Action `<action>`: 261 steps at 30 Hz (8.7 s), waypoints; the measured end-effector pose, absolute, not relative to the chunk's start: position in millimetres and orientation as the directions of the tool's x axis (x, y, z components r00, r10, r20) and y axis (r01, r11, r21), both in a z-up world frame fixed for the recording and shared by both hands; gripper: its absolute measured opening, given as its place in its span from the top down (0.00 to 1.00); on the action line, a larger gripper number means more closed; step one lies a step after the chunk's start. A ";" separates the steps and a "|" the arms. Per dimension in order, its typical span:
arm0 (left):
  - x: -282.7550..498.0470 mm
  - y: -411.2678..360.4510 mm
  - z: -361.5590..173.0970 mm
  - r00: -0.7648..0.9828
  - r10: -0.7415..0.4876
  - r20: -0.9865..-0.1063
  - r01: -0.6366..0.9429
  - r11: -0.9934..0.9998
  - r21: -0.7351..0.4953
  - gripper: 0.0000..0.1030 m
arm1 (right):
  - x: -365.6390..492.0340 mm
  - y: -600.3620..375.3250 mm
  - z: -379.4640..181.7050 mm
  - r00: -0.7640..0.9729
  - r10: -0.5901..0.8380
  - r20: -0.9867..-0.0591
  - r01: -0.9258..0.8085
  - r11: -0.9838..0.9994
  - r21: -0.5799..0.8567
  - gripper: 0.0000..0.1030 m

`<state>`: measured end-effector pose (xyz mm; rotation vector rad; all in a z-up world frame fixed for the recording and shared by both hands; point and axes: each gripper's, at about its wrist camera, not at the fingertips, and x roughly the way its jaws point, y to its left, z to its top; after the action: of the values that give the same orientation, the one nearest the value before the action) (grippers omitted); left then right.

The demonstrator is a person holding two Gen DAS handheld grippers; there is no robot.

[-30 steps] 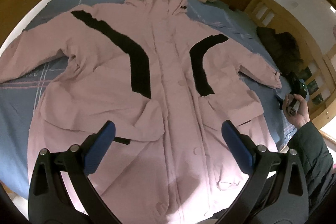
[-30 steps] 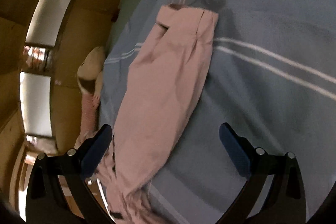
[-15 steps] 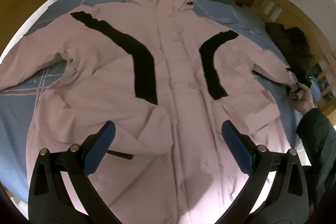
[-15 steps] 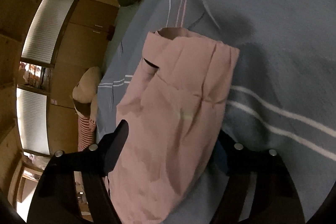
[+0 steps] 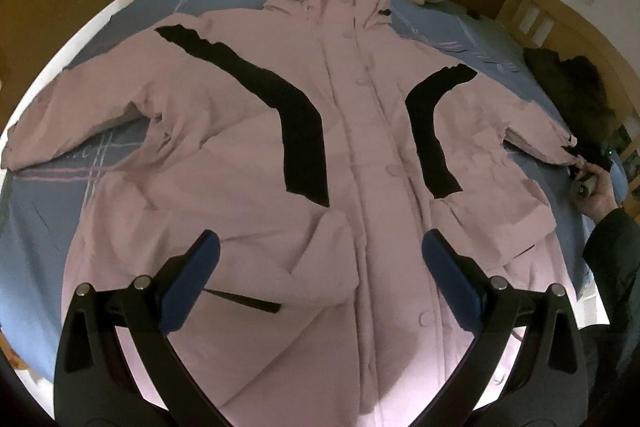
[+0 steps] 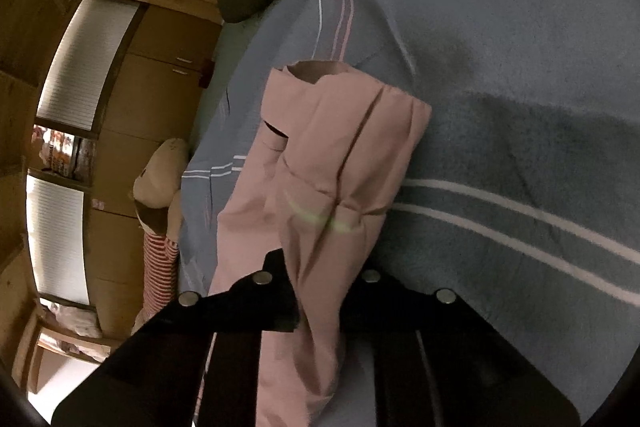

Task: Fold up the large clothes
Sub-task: 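Close the right tool on the sleeve cuff, then lift the sleeve with the right tool and swing it over the jacket front, then lay the sleeve across the chest and open the right tool, then withdraw the right tool away from the jacket, then move the left tool to the cuff of the other sleeve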

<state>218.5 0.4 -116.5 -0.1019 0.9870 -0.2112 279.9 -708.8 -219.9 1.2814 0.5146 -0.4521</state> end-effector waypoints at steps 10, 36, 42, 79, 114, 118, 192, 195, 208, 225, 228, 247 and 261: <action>213.8 1.6 -111.6 0.574 -0.155 -0.804 0.115 0.987 -0.108 0.02 | 277.2 -697.0 -187.4 0.848 -0.080 -0.524 0.527 0.224 0.820 0.92; 205.6 -7.3 -114.3 0.562 -0.120 -0.818 0.132 0.990 -0.055 0.02 | 293.0 -626.4 -49.1 0.988 0.046 -0.146 0.128 0.285 0.950 0.92; 201.5 -0.3 -109.5 0.572 -0.118 -0.812 0.121 0.991 -0.059 0.02 | 296.5 -597.3 -18.1 0.992 0.110 -0.066 0.030 0.307 0.951 0.91; 193.6 30.0 -107.4 0.576 -0.104 -0.811 0.096 0.994 -0.060 0.02 | 359.7 -353.8 24.0 0.846 0.532 -0.027 -0.222 0.399 0.890 0.91; 188.2 58.1 -103.6 0.582 -0.107 -0.806 0.058 0.994 -0.089 0.02 | 405.6 -145.5 -125.3 0.649 0.585 -0.487 -0.251 0.769 0.588 0.91; 188.6 57.3 -104.4 0.578 -0.111 -0.808 0.064 0.994 -0.090 0.02 | 409.7 -118.6 -148.7 0.633 0.518 -0.576 -0.262 0.843 0.470 0.91; 240.1 150.9 -87.3 0.566 0.004 -0.824 -0.219 0.965 -0.146 0.02 | 47.0 -372.4 62.0 0.447 0.870 0.208 -0.236 -0.110 0.966 0.01; 237.5 156.1 -83.6 0.576 0.016 -0.817 -0.224 0.965 -0.138 0.02 | 51.4 -369.3 52.9 0.437 0.872 0.222 -0.180 -0.157 0.971 0.01; 228.6 187.6 -81.0 0.577 0.049 -0.815 -0.270 0.954 -0.134 0.02 | 48.9 -354.9 61.7 0.424 0.891 0.160 -0.239 -0.060 0.969 0.01; 209.2 203.0 -71.6 0.602 0.012 -0.798 -0.218 0.965 -0.149 0.02 | 29.4 -347.8 -18.7 0.912 -0.167 -0.376 0.026 0.935 -0.353 0.01; 206.2 209.4 -68.8 0.611 -0.007 -0.792 -0.216 0.961 -0.174 0.02 | 29.5 -352.3 -15.7 0.930 -0.122 -0.347 0.023 0.961 -0.274 0.01; 213.8 422.9 -153.7 0.837 -0.338 -0.431 -0.321 0.335 -0.886 0.02 | 76.4 -358.0 -22.0 0.877 0.003 -0.481 0.029 0.998 0.058 0.01; 262.6 458.4 -236.4 0.900 -0.326 -0.291 -0.242 0.181 -0.953 0.04 | 84.2 -361.6 -26.9 0.867 -0.007 -0.499 0.039 0.998 0.055 0.01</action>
<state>262.6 458.4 -236.4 -1.4043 0.4882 -0.0625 84.2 -361.6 -26.9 0.0642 0.5221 -0.0241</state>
